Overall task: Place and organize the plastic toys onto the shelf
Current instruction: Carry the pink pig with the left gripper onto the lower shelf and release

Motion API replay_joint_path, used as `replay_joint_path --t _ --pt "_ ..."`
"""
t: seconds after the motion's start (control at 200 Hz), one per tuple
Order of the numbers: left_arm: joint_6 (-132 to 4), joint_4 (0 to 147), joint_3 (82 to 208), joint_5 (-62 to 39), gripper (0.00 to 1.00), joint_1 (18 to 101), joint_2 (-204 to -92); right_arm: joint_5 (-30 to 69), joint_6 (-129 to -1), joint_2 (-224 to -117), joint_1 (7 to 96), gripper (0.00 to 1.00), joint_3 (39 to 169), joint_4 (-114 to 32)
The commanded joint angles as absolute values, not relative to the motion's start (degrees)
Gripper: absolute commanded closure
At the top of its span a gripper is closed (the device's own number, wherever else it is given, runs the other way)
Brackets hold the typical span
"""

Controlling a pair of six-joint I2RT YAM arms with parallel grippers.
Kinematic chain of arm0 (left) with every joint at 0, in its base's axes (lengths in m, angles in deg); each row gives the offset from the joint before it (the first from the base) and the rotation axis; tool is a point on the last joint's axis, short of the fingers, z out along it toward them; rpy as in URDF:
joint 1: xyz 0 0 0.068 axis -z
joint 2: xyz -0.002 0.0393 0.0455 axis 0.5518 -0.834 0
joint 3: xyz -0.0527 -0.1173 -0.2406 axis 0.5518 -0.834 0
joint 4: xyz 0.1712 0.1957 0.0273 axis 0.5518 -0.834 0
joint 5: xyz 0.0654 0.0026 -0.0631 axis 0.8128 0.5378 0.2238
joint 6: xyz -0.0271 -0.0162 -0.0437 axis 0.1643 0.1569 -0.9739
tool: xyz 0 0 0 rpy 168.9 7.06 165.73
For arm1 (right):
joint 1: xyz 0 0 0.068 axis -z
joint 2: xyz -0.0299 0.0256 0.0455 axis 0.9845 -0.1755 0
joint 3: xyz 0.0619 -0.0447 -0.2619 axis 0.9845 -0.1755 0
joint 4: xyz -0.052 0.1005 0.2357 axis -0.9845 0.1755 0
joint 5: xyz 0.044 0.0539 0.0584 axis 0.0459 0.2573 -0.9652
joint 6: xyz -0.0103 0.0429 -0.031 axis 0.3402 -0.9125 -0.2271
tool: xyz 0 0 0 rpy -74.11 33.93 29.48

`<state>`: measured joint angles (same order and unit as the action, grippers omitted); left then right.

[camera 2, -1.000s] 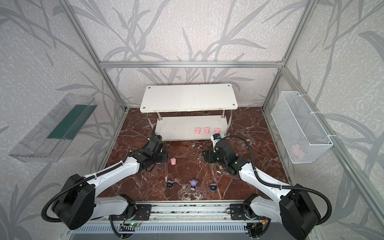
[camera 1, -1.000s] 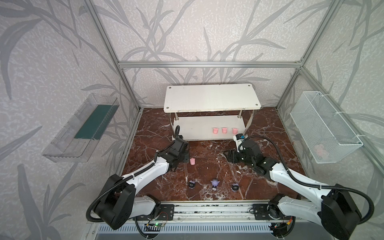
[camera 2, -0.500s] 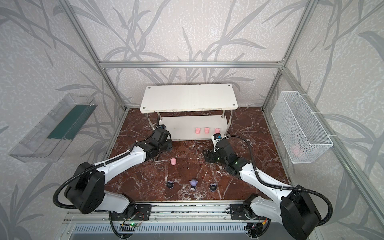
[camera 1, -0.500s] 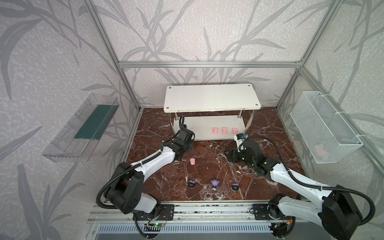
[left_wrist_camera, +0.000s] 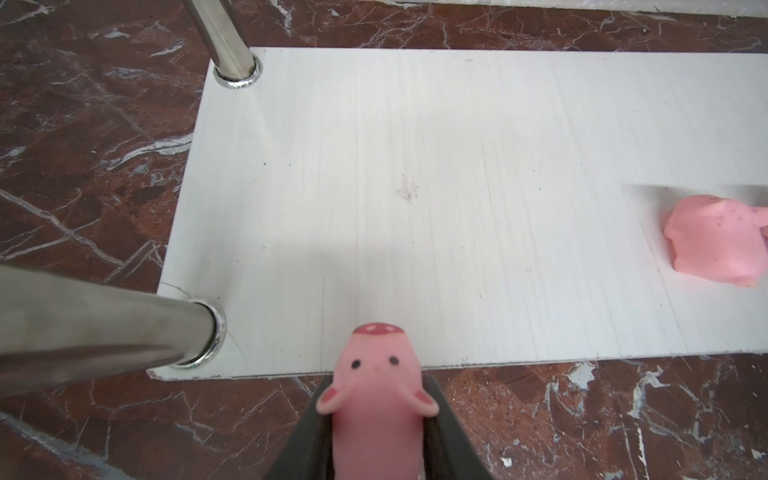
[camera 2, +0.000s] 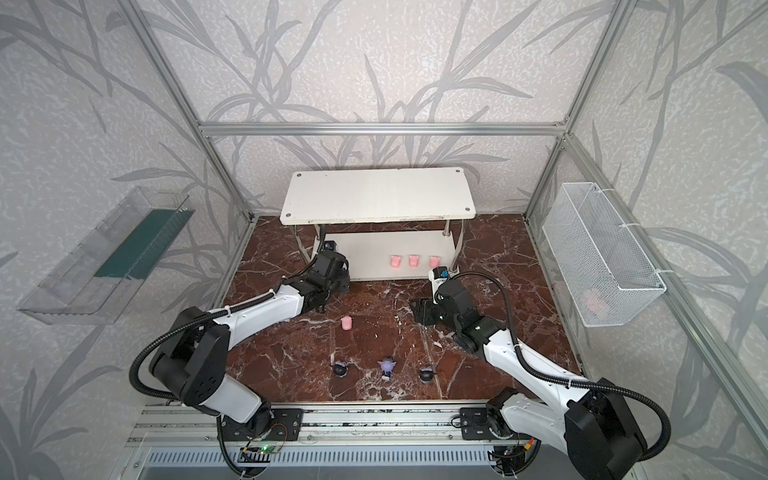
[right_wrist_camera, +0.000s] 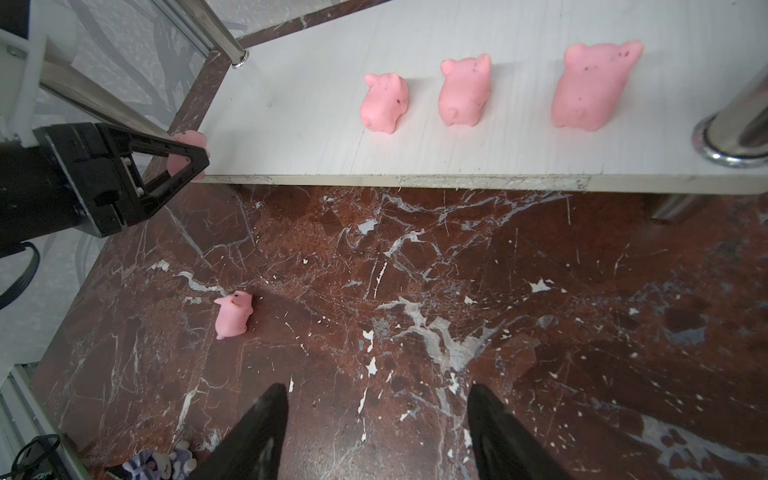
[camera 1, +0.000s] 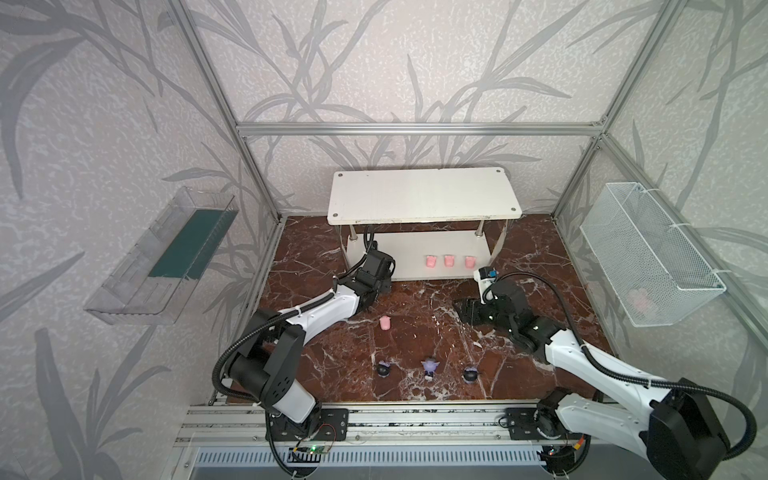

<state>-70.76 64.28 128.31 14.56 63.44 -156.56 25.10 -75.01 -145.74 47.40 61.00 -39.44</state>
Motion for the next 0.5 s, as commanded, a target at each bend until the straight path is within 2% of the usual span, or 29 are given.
replay_joint_path --t 0.0,0.495 --pt "-68.7 66.8 130.4 17.2 0.68 63.3 -157.9 24.8 -74.6 -144.7 47.9 0.31 60.3 -38.6" --pt "-67.2 71.2 131.3 16.4 0.68 62.5 -161.7 24.3 -74.6 -144.7 48.7 0.31 59.9 -38.7"
